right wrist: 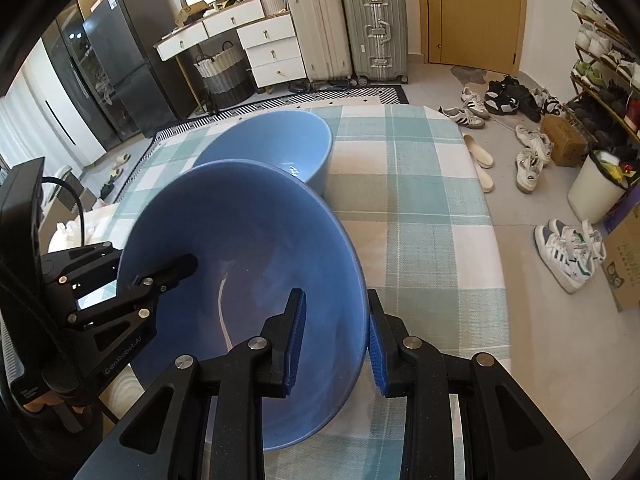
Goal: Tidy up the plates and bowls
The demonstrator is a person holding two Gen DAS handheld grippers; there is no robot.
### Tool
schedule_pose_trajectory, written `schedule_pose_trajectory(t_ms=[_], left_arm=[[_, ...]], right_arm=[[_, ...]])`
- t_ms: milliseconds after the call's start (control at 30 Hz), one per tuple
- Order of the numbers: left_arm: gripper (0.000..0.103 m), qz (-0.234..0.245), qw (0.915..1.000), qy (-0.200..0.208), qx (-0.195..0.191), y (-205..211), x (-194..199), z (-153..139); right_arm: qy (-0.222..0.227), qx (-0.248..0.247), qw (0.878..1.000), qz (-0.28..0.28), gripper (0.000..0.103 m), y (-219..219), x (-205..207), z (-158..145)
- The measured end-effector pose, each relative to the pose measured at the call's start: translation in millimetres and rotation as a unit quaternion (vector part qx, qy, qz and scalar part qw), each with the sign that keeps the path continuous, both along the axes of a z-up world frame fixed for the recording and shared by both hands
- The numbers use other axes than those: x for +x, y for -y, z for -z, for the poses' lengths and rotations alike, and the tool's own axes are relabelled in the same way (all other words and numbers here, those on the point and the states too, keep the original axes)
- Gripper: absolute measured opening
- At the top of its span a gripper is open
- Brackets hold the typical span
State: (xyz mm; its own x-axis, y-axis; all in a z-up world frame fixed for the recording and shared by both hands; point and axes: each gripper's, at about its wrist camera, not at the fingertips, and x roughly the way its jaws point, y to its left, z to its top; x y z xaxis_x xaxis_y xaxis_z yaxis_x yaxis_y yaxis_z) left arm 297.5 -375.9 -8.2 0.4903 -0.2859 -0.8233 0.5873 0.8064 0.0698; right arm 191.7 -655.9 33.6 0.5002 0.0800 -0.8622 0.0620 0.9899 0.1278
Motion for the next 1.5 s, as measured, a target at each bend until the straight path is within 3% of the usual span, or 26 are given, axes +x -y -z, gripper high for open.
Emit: schedule_pose_trajectory(t_ms=[400,700,800,967,1033,1100,1233,1400,1500], left_arm=[[0.007,-0.002,0.9994,-0.024,-0.025,-2.8,14.3,2.4],[0.009,-0.009,0.9990,-0.017,-0.040,-8.3,11.2,-8.2],[0.022,-0.017,0.9988,-0.007,-0.046,-12.3,12.2,-15.8],[0.027,-0.021,0.9987,0.001,-0.047,-17.9,10.4,-26.1],[0.037,-0.022,0.9986,0.003,-0.047,-20.9,9.2,-29.0],[0.042,-0.027,0.9985,0.004,-0.048,-26.6,10.2,-30.7],[0.058,-0.033,0.9981,-0.001,-0.051,-35.2,12.2,-32.5],[0.074,-0.030,0.9982,0.001,-0.051,-37.2,14.0,-35.3],[0.076,-0.037,0.9979,0.006,-0.053,-40.6,20.7,-40.5]], right_arm=[[-0.006,-0.011,1.000,0.010,0.030,7.1,0.9,7.8],[-0.005,-0.012,1.000,0.009,0.030,6.1,-0.3,6.4],[-0.004,-0.014,1.000,0.010,0.030,5.5,-1.2,5.4],[-0.005,-0.010,1.000,0.011,0.030,4.8,-2.0,4.5],[-0.005,-0.008,1.000,0.010,0.032,4.5,-2.9,4.0],[-0.002,-0.007,1.000,0.010,0.034,4.3,-3.3,1.6],[0.009,-0.001,1.000,0.006,0.048,2.5,-5.1,-2.3],[0.016,0.001,1.000,-0.001,0.056,-0.4,-4.2,-4.8],[0.024,-0.001,1.000,-0.001,0.073,-0.8,-3.0,-8.1]])
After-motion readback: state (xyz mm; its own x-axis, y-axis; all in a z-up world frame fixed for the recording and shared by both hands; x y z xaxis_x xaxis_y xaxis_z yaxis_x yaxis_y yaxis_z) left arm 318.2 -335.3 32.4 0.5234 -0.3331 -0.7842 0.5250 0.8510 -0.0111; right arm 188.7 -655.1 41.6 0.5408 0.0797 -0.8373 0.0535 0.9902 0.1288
